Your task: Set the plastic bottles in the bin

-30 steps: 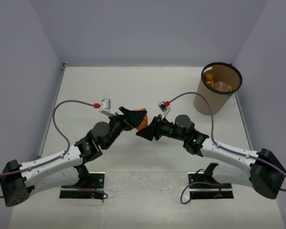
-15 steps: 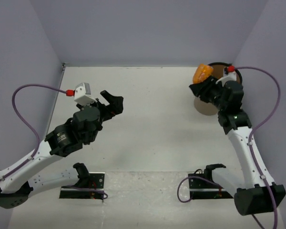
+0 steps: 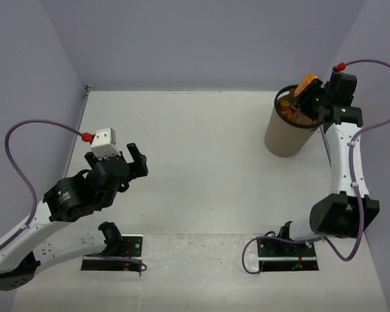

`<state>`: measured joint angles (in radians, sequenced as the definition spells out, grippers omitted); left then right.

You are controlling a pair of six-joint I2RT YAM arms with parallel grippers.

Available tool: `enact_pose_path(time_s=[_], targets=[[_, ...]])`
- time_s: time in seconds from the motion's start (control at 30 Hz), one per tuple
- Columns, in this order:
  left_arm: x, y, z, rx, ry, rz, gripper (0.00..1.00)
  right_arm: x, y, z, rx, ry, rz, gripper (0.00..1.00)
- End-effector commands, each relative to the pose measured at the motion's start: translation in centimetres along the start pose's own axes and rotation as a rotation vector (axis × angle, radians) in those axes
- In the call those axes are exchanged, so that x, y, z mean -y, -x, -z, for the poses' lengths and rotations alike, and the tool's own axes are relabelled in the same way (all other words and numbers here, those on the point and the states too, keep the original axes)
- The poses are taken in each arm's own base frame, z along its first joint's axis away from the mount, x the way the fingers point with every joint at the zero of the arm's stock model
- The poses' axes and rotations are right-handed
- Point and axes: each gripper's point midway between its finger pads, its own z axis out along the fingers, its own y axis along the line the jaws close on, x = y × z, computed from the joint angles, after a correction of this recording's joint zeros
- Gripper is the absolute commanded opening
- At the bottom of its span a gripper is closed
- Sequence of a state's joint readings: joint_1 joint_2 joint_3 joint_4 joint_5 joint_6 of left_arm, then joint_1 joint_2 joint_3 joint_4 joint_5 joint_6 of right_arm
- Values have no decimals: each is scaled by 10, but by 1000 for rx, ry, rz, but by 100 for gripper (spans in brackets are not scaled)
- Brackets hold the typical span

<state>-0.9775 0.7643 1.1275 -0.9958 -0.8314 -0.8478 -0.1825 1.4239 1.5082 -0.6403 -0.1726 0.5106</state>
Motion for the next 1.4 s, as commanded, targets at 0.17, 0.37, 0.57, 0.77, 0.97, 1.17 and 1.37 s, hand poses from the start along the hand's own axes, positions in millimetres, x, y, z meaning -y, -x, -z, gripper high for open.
enact_pose_path(time_s=[0.17, 0.37, 0.57, 0.77, 0.97, 1.17, 1.37], targets=[[-36, -30, 0, -63, 74, -154, 100, -9, 36, 11, 50, -30, 29, 74], [-39, -18, 3, -2, 67, -116, 100, -14, 44, 29, 88, -30, 43, 89], [-38, -25, -20, 62, 150, -113, 100, -52, 34, 82, 162, 127, 153, 94], [-56, -11, -46, 49, 254, -70, 100, -101, -26, 146, 279, 277, 447, 99], [-80, 14, -31, 144, 309, -15, 100, -67, -56, 193, 330, 296, 431, 99], [-89, 28, -17, 216, 287, -58, 100, -23, -82, 198, 310, 202, 384, 99], [-94, 16, -25, 247, 272, -26, 100, 1, -107, 184, 312, 189, 381, 99]])
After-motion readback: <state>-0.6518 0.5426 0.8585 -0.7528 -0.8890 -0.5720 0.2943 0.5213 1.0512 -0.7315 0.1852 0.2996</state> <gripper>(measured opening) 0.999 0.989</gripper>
